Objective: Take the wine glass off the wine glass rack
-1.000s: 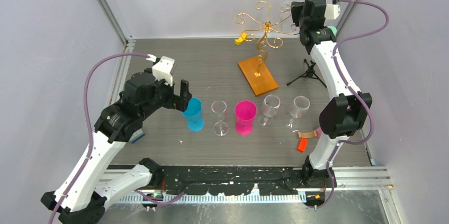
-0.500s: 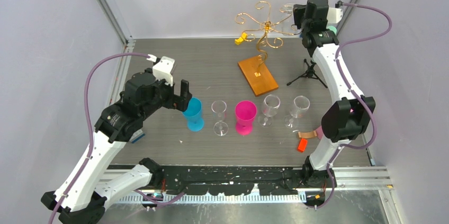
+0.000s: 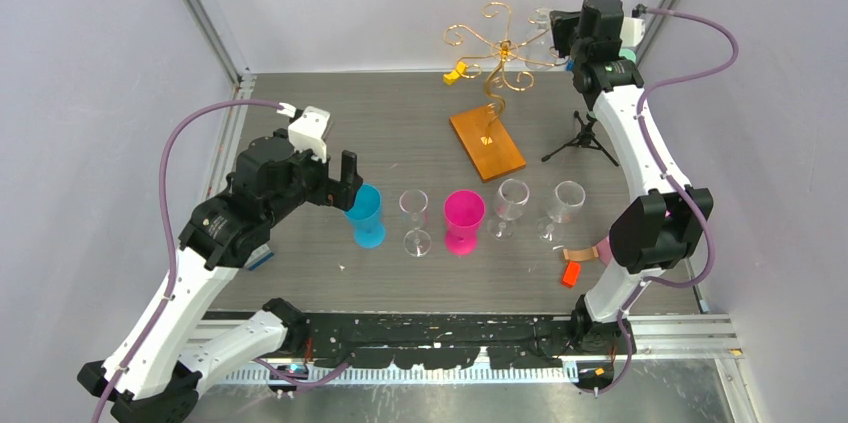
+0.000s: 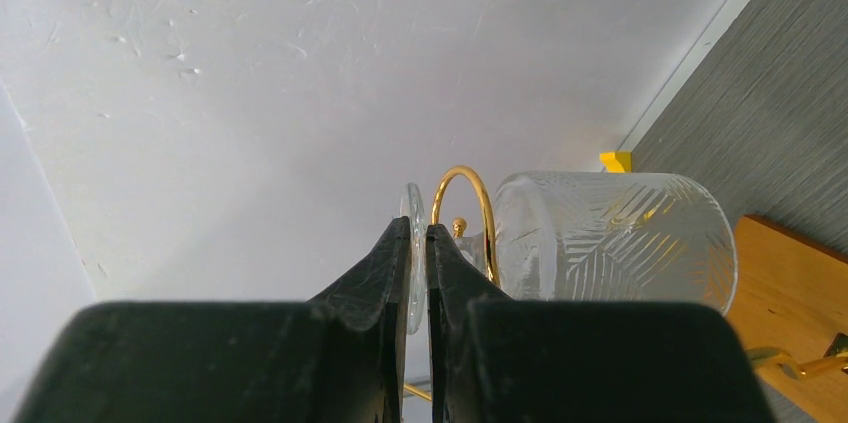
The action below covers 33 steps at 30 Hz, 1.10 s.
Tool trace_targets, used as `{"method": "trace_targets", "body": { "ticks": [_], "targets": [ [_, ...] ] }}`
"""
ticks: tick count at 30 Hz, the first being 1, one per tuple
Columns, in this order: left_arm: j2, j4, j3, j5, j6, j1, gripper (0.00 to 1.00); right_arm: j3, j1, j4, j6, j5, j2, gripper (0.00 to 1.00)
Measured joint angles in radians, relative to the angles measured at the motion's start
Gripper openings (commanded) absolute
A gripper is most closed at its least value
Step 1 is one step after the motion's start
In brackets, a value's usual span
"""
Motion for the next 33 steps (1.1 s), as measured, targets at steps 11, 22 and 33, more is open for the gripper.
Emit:
{"method": "trace_targets", "body": {
  "ticks": [11,22,33],
  "targets": [
    [0.000,0.000,0.000,0.000,0.000,0.000,1.00,0.000,0.000,-0.001,0.022,-0.067,0.001,0.00],
    [0.000,0.000,0.000,0.000,0.000,0.000,1.00,0.000,0.046,0.012,0.001,-0.096,0.023,0.00],
    [0.000,0.000,0.000,0.000,0.000,0.000,1.00,0.024,0.067,0.119,-0.041,-0.100,0.090,0.00]
  ]
}}
